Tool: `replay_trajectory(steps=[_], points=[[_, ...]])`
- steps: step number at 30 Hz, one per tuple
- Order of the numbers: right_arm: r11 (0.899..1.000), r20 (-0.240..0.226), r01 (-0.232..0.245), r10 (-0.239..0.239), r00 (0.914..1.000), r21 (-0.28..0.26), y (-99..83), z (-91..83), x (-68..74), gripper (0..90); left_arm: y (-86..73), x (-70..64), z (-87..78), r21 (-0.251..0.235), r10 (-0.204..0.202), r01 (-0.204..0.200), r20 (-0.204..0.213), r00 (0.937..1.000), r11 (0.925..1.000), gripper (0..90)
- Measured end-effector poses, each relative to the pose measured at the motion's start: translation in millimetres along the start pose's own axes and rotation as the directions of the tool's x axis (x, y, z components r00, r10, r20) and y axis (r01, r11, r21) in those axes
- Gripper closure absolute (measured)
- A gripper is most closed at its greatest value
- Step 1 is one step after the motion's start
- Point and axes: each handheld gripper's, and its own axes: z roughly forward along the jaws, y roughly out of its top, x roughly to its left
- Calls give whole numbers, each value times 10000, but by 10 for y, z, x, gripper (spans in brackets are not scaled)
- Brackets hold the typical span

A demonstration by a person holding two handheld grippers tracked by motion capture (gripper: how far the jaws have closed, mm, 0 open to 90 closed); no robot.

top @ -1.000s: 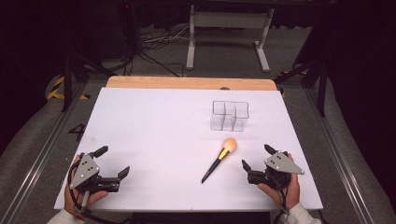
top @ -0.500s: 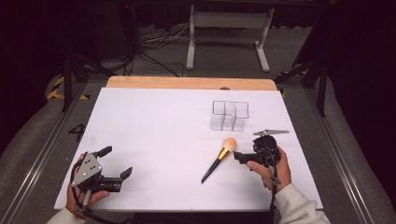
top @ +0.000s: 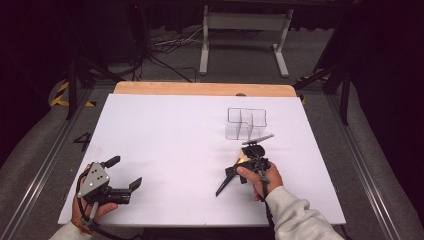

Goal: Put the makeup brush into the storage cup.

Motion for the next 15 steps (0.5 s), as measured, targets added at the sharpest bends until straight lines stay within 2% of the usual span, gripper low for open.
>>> replay_trajectory(steps=[1, 2, 7, 10, 12, 13, 15], points=[[9998, 273, 116, -120, 9996, 150, 9, 78, 66, 98, 0, -1, 0, -13, 65, -65, -7, 10000, 10000, 33], [9998, 273, 116, -120, 9996, 150, 9, 78, 66, 98, 2, -2, -2, 20, 87, -87, -29, 10000, 10000, 33], [9973, 1029, 507, -559, 9931, 525, 117, 168, 182, 118, -7, -4, 3, 212, 72, -69, -132, 9999, 9998, 39], [9956, 1404, 697, -779, 9870, 621, 186, 157, 166, 273, -7, -8, -2, 169, 25, -23, -92, 10000, 9999, 40], [9953, 1394, 706, -792, 9871, 656, 208, 150, 151, 308, -7, -8, -1, 172, 22, -21, -80, 10000, 9999, 40], [9967, 1432, 627, -695, 9873, 513, 236, 128, 94, 454, -8, -6, 1, 207, 42, -40, -93, 9999, 9998, 41], [9948, 1663, 826, -916, 9818, 602, 256, 117, 68, 559, -12, -3, 18, 274, -31, 33, -64, 10000, 9996, 42]])
